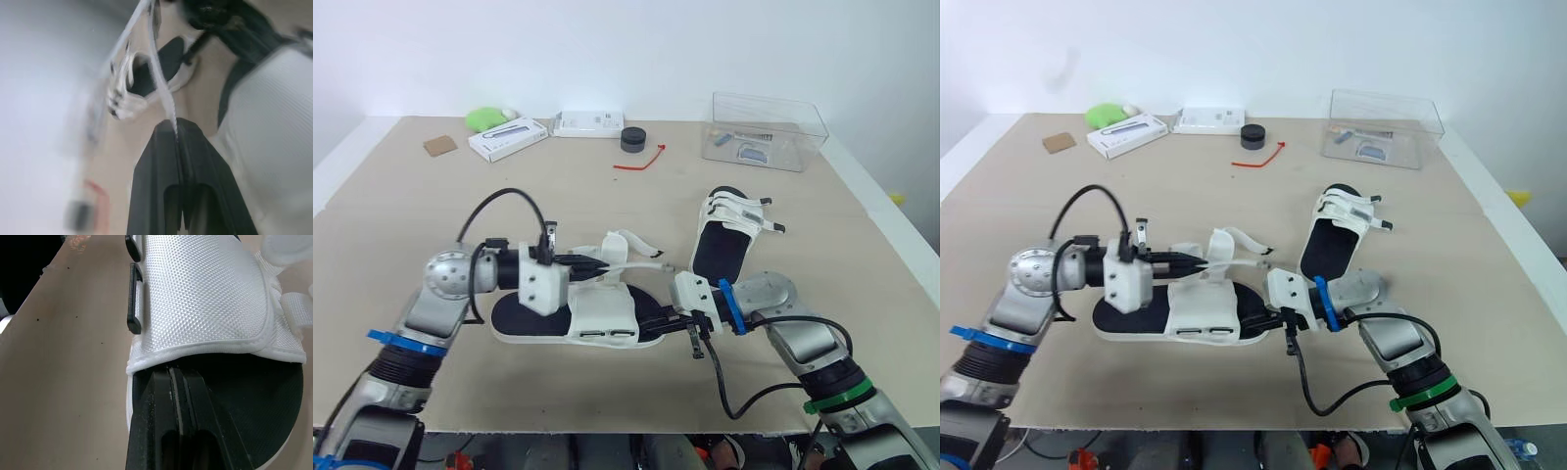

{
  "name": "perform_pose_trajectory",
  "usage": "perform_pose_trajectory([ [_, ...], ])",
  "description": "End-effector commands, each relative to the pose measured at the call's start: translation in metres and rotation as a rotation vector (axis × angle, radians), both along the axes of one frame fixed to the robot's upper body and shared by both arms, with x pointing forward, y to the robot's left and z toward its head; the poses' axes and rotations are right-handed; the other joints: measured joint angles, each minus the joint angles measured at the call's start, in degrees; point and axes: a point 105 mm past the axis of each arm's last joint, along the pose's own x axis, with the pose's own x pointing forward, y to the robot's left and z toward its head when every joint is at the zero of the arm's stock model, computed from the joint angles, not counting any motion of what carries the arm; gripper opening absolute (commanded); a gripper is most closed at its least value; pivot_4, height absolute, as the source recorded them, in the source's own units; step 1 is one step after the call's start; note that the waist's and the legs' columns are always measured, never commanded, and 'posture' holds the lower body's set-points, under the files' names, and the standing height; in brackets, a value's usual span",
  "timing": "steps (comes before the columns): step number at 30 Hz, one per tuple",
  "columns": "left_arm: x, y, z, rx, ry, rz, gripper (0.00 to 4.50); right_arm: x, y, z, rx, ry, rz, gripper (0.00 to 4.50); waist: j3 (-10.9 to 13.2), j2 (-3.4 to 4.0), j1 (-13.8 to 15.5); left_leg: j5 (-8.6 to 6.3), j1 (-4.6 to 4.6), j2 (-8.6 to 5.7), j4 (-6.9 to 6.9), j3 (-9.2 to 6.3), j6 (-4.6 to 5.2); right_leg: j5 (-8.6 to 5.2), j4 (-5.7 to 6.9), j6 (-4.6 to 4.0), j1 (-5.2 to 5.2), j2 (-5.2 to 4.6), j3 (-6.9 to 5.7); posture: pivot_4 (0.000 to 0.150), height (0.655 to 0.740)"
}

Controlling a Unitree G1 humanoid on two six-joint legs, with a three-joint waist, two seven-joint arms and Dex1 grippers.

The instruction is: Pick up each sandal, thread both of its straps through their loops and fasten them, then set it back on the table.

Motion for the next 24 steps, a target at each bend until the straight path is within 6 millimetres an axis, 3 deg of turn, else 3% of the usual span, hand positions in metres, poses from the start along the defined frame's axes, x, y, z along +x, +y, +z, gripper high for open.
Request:
perform_pose_trajectory([
  [1,-0.004,0.006,0.004,0.042,-0.169,-0.074,0.07,0.000,0.004,0.004,-0.003,-0.026,0.036,0.00,0.00,0.00,-0.01,0.00,0.00,0.00,0.00,0.01,0.01,0.00,0.00,0.00,0.00,0.00,0.00,0.150,0.7400],
  [8,-0.001,0.012,0.008,0.026,-0.170,-0.077,0.07,0.001,0.006,0.002,-0.007,-0.027,0.052,0.00,0.00,0.00,-0.11,-0.01,-0.01,0.11,0.01,0.10,0.03,0.02,-0.01,0.03,-0.04,0.05,-0.11,0.150,0.7400],
  [11,-0.006,0.015,0.017,-0.005,-0.219,-0.100,0.89,0.001,0.006,0.001,-0.010,-0.024,0.060,0.00,0.00,0.00,-0.12,-0.01,-0.01,0.15,0.01,0.10,0.03,0.03,-0.01,0.01,-0.05,0.08,-0.12,0.150,0.7400],
  [13,-0.010,0.014,0.021,-0.020,-0.255,-0.125,1.85,0.001,0.006,0.001,-0.012,-0.025,0.062,0.00,0.00,0.00,-0.08,-0.01,-0.01,0.18,0.01,0.09,0.03,0.04,-0.01,-0.01,-0.04,0.07,-0.13,0.150,0.7400],
  [19,-0.020,0.016,0.019,-0.012,-0.287,-0.163,4.14,0.003,0.005,0.001,-0.018,-0.026,0.069,0.00,0.00,0.01,-0.08,0.00,0.00,0.18,0.01,0.15,0.03,0.05,-0.01,-0.02,-0.05,0.07,-0.12,0.150,0.7400],
  [20,-0.020,0.017,0.019,-0.015,-0.274,-0.155,4.38,0.003,0.005,0.001,-0.019,-0.026,0.070,0.00,0.00,0.01,-0.09,0.00,0.01,0.18,0.01,0.15,0.03,0.05,-0.01,-0.02,-0.05,0.07,-0.12,0.150,0.7400],
  [24,-0.016,0.024,0.018,-0.072,-0.112,-0.050,4.38,0.004,0.005,0.001,-0.022,-0.026,0.071,0.00,0.00,0.01,-0.09,-0.01,0.03,0.22,0.01,0.22,0.03,0.05,0.00,-0.02,-0.06,0.06,-0.13,0.150,0.7400],
])
